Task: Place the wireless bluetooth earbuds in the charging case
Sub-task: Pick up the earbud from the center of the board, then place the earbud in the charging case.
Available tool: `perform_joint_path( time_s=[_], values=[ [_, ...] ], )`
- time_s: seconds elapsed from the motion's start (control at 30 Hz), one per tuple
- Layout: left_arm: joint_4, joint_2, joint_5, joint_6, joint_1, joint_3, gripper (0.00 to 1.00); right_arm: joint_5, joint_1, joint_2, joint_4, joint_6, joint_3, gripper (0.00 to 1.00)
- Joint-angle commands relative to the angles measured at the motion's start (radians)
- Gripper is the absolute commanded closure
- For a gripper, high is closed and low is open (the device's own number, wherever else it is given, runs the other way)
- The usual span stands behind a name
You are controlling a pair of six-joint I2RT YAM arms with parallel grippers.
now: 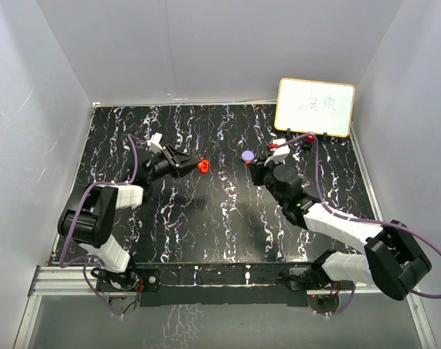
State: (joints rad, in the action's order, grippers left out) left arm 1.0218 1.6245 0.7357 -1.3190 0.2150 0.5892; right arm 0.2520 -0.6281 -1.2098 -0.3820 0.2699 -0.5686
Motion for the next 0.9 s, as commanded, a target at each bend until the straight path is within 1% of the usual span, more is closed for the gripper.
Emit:
perform_joint_path(
  time_s=[0.0,0.2,0.27,0.43,0.53,0.67,0.87],
  values=[
    [0.07,0.02,-0.01,-0.032,0.043,0.068,1.0,-0.116,0.005,0.043,-0.375,-0.045,0.074,1.0],
    [0.176,0.09,-0.007,-0.119,0.082,0.093,1.0,-0.196,0.006,0.032,-0.58,-0.059,0.151,1.0],
    [0.24,0.117,-0.006,-0.152,0.094,0.098,1.0,-0.214,0.006,0.018,-0.626,-0.062,0.161,1.0],
    [0.326,0.2,0.026,-0.219,0.122,0.136,1.0,-0.261,0.006,-0.022,-0.805,-0.07,0.208,1.0],
    [0.385,0.242,0.048,-0.274,0.132,0.161,1.0,-0.283,0.006,-0.046,-0.872,-0.083,0.212,1.0],
    [0.469,0.303,0.077,-0.364,0.146,0.2,1.0,-0.31,0.007,-0.104,-1.006,-0.094,0.269,1.0],
    [0.629,0.388,0.093,-0.515,0.169,0.244,1.0,-0.362,0.007,-0.23,-1.24,-0.118,0.296,1.0]
  ],
)
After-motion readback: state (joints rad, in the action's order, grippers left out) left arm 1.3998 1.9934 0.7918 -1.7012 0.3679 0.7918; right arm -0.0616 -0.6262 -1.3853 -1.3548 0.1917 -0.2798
